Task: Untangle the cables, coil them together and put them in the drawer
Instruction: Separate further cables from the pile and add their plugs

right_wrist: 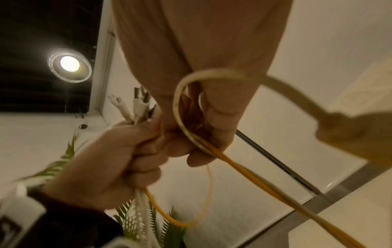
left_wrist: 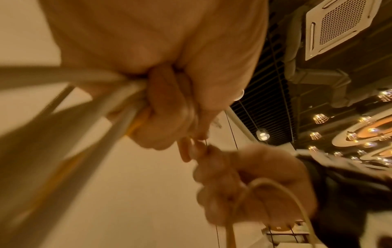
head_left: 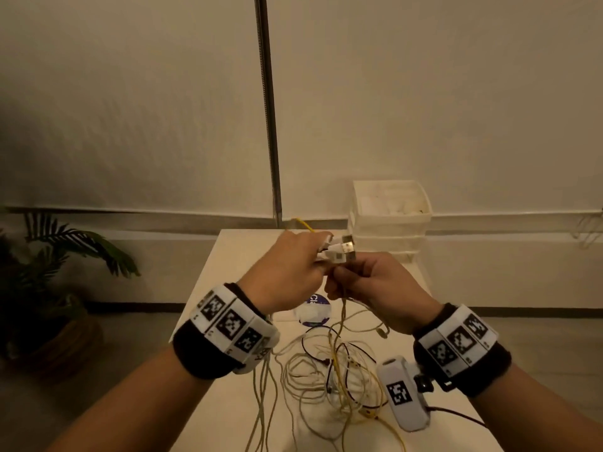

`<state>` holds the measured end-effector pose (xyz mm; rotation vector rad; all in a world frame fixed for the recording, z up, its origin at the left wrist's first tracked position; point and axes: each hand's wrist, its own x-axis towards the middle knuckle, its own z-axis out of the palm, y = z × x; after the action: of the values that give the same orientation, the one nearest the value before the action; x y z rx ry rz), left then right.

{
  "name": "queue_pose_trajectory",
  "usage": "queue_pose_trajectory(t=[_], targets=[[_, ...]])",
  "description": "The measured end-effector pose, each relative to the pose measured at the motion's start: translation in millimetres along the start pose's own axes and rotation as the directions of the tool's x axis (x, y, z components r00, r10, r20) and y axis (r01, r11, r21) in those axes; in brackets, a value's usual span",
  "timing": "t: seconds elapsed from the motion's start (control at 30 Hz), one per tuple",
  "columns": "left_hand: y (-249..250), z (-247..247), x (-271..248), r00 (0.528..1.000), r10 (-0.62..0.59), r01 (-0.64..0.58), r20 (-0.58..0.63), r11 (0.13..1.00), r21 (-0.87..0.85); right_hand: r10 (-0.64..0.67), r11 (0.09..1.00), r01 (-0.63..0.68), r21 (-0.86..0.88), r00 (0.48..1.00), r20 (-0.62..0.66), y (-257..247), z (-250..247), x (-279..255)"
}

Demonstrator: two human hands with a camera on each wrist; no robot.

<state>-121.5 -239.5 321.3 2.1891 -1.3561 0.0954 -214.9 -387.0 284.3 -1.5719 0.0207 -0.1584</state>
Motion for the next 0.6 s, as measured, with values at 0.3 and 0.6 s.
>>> queue_pose_trajectory(t=[0.3, 0.6], targets=[[5, -22, 15, 0.946, -0.123, 0.127, -0.299, 0.992, -0.005, -0.029, 1.0, 0.029, -0.01, 1.0, 0.006, 3, -6, 8], [-29, -104, 26, 0.494, -0.217, 0.237, -0.842, 0.965, -0.11, 0.05, 0.86, -0.013, -0.51, 0.997, 0.06, 90, -43, -3]])
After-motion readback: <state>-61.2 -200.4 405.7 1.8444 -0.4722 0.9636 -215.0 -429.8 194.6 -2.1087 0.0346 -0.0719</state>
